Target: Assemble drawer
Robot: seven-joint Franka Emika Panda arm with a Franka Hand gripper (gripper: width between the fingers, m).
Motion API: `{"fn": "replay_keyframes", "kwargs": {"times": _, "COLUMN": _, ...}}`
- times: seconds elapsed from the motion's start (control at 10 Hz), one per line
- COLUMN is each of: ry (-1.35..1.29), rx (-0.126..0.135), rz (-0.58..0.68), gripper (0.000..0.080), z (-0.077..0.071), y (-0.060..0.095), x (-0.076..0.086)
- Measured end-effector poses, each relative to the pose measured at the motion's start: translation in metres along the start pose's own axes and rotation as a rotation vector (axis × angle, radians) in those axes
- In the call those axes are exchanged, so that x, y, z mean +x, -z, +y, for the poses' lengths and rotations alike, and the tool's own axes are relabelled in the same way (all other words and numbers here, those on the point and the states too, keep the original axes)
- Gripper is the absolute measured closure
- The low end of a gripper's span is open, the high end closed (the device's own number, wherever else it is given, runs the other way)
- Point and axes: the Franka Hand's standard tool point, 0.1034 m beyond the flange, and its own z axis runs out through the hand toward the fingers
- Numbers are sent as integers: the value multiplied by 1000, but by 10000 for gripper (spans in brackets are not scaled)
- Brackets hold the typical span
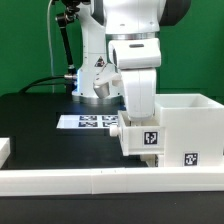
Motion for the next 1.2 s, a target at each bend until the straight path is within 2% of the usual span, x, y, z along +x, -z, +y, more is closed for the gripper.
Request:
{"fn": "replay_keyframes", "kwargs": {"times": 0.1, "ry": 0, "rx": 0, "rz": 0, "gripper": 758, "z": 0, "y": 0, "x": 0}}
{"fn": "replay_keyframes", "kwargs": {"times": 0.2, "ry": -8, "rx": -7, "rz": 0, "gripper": 584, "z": 2, "y": 4, "x": 2}}
{"fn": "replay_keyframes", "kwargs": {"times": 0.3, "ry": -15, "rx": -16, "rz": -3, "gripper": 445, "z": 5, "y": 13, "x": 5}}
{"fn": "replay_keyframes", "kwargs": {"times": 0.4, "ry": -17, "rx": -9, "rz": -8, "gripper": 445, "z": 5, "y": 21, "x": 5}}
{"fn": "replay_keyframes", "kwargs": {"times": 0.5, "ry": -19, "rx": 1, "rz": -16, "gripper": 247, "z": 6, "y": 32, "x": 3}}
{"fn": "replay_keyframes", "kwargs": {"times": 0.6, "ry": -24, "rx": 11, "rz": -24, "gripper": 180, "z": 6, "y": 42, "x": -2}}
{"fn": "replay_keyframes", "kwargs": {"times": 0.8, "ry": -3, "rx": 7, "rz": -32, "gripper": 156, "z": 12, "y": 59, "x": -14}}
{"fn": "replay_keyframes", "kwargs": {"times": 0.9, "ry": 18, "rx": 6, "rz": -35, "gripper": 151, "z": 14, "y": 64, "x": -26}}
{"fn": "replay_keyframes", "kwargs": {"times": 1.0, "ry": 11, "rx": 3, "rz": -36, "gripper": 151, "z": 16, "y": 65, "x": -33}}
{"fn": "replay_keyframes", "kwargs": {"times": 1.2, "ry": 12, "rx": 6, "rz": -33, "gripper": 150, "z": 15, "y": 63, "x": -33}}
